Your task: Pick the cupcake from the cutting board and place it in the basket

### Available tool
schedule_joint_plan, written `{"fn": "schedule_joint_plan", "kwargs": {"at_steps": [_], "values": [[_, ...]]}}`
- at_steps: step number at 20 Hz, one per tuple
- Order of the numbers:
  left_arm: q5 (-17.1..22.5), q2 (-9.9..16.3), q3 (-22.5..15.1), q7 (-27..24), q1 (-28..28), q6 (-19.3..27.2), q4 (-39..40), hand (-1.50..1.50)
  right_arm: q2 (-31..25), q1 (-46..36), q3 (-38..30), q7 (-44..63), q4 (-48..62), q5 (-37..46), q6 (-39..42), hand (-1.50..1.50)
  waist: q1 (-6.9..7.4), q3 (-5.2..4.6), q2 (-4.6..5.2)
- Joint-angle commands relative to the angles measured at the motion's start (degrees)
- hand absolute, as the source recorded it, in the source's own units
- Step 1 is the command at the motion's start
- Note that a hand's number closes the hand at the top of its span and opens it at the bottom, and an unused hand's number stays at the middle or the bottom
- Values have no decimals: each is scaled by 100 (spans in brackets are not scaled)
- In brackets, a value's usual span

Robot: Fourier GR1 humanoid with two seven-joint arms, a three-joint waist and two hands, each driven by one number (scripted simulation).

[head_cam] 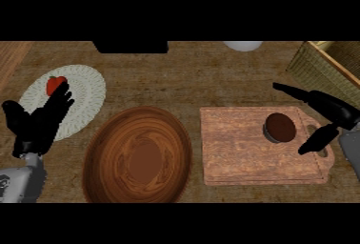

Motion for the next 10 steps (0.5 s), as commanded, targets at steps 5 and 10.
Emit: {"fn": "schedule_joint_plan", "kwargs": {"at_steps": [5,10], "values": [[-113,-111,129,163,7,-53,-100,0,186,184,-35,-565,118,212,26,-150,-1,1,-2],[-353,-381,17,64,-221,151,41,0,123,326,-41,-621,-11,445,-65,-150,-15,0,-2]]}}
